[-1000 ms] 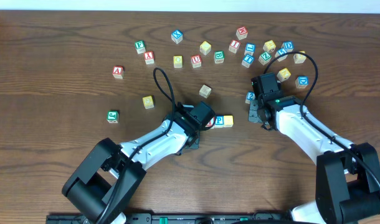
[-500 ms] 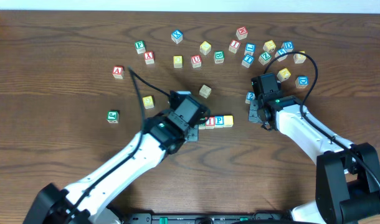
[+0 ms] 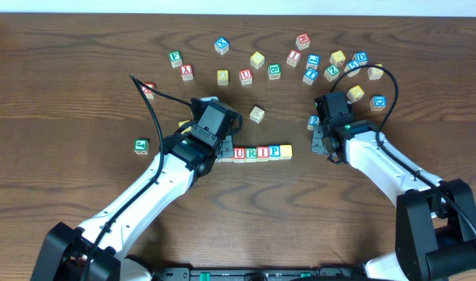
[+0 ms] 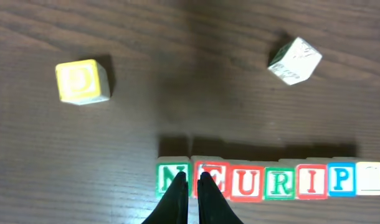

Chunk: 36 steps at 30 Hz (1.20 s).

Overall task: Spell out NEURIPS
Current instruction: 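Raise the left gripper and move it back left over the row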

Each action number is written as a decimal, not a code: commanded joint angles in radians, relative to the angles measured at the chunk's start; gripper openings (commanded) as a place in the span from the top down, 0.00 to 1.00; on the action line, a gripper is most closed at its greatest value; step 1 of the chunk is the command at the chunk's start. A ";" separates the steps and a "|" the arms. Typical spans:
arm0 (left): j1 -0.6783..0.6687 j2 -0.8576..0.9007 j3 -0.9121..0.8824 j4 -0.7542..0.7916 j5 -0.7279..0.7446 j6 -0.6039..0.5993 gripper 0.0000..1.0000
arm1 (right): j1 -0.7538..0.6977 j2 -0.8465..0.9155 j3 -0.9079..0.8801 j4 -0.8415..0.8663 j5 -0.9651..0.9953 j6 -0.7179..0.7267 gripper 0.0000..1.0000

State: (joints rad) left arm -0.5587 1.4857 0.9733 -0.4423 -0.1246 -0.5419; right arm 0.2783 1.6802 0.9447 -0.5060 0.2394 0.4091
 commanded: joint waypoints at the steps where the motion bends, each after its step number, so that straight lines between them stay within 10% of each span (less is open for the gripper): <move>1: 0.004 0.011 -0.007 0.012 0.012 0.018 0.92 | -0.005 0.008 -0.006 0.002 0.016 -0.006 0.96; 36: 0.006 0.187 -0.007 0.146 -0.003 0.063 0.92 | -0.005 0.008 -0.006 0.002 0.016 -0.006 0.96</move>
State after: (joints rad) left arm -0.5587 1.6627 0.9733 -0.3019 -0.1108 -0.4957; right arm 0.2783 1.6802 0.9447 -0.5060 0.2398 0.4091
